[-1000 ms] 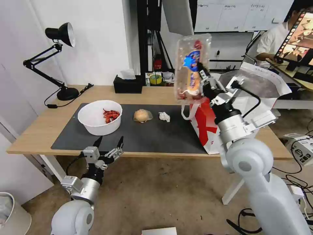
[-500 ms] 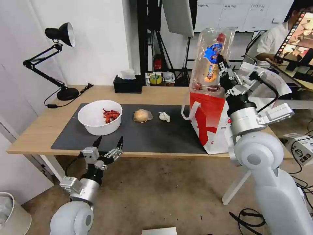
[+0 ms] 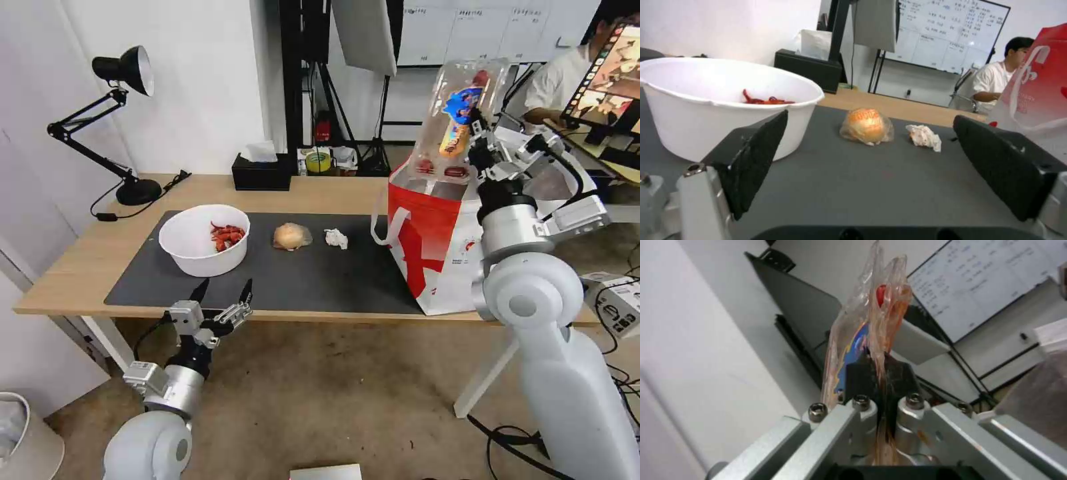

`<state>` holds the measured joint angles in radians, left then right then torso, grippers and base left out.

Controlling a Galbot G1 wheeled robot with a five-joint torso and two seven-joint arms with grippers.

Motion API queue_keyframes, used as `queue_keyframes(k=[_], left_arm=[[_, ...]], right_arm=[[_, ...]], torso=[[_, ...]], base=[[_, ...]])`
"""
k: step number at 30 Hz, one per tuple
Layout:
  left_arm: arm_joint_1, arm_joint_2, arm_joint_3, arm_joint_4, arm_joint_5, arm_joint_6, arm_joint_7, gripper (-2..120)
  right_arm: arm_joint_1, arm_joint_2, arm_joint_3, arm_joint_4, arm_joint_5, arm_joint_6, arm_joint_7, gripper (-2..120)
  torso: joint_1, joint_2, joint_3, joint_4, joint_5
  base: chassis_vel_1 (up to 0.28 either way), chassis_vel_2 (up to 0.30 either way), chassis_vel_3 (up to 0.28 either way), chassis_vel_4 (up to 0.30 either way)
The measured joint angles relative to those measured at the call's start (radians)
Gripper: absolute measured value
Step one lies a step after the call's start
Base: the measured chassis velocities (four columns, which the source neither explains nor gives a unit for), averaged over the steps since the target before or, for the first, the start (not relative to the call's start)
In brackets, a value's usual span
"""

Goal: Pick up the trash from the table and place it into the takeout bag.

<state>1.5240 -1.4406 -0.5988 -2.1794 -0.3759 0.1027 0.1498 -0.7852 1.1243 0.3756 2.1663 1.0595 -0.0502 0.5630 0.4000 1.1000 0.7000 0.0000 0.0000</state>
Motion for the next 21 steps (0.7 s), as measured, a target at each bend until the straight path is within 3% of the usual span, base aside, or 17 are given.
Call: queue_keyframes(k=[13,21], left_arm=[[0.001,-0.004,0.000,0.005,0.001,-0.005,0.001,100],[0.002,-0.005,0.001,0.006,0.002,-0.010,0.001,100]], right_arm=[[0.036,0.015,0.000,-0.040,-0.006,-0.045,0.204,0],[0.040,0.019,-0.002,-0.048,-0.006,-0.075,0.268,0]], torso=[[0.000,0.000,0.000,0.0000,0.0001],[0.000,0.000,0.000,0.0000,0.0000]], base=[[0.000,0.000,0.000,0.000],[0.000,0.000,0.000,0.000]])
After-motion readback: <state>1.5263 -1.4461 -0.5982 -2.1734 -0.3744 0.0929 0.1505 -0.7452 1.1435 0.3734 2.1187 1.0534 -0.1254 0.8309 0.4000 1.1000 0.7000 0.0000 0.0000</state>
